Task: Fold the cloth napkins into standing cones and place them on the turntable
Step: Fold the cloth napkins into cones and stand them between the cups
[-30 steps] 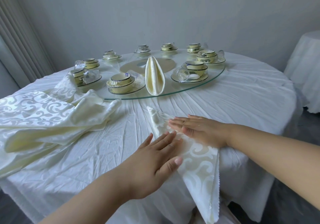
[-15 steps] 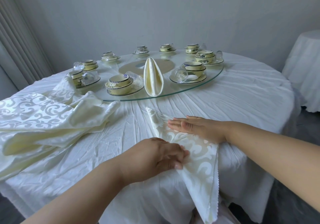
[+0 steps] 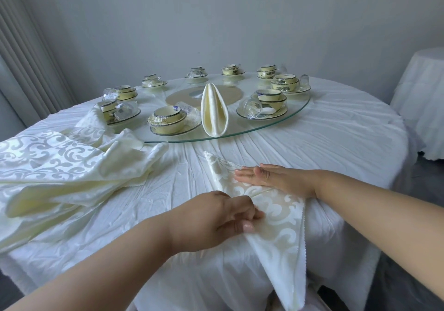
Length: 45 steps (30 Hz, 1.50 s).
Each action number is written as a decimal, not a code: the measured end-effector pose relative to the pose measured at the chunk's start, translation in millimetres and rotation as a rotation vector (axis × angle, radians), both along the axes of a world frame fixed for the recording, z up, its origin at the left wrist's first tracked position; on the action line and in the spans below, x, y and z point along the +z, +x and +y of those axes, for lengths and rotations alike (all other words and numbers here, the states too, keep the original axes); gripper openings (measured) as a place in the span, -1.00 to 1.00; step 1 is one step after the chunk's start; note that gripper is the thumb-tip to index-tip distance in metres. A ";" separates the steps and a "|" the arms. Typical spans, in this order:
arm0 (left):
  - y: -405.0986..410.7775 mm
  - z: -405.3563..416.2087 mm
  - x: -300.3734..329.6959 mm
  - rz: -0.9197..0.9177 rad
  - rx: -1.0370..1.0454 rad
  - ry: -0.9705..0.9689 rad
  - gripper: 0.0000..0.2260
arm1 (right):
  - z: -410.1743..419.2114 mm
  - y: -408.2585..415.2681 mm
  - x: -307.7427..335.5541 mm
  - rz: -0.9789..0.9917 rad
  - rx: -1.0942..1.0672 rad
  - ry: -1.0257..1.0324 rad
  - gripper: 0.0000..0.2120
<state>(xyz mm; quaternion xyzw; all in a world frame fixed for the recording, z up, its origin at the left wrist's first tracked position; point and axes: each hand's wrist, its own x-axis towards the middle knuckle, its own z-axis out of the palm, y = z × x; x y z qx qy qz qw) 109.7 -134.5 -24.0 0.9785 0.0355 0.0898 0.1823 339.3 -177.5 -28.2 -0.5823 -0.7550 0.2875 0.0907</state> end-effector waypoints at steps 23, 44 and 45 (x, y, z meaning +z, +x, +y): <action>38.5 18.4 -16.2 -0.410 0.981 -1.061 -0.78 | 6.7 30.4 15.4 0.648 -0.386 0.043 -0.53; 46.6 16.4 -9.0 -0.404 1.103 -0.739 -0.59 | 27.8 -2.7 14.7 -0.096 -0.457 0.259 -0.87; 46.1 18.4 -5.9 -0.375 1.096 -0.738 -0.64 | 28.0 -3.3 14.9 -0.089 -0.447 0.257 -0.88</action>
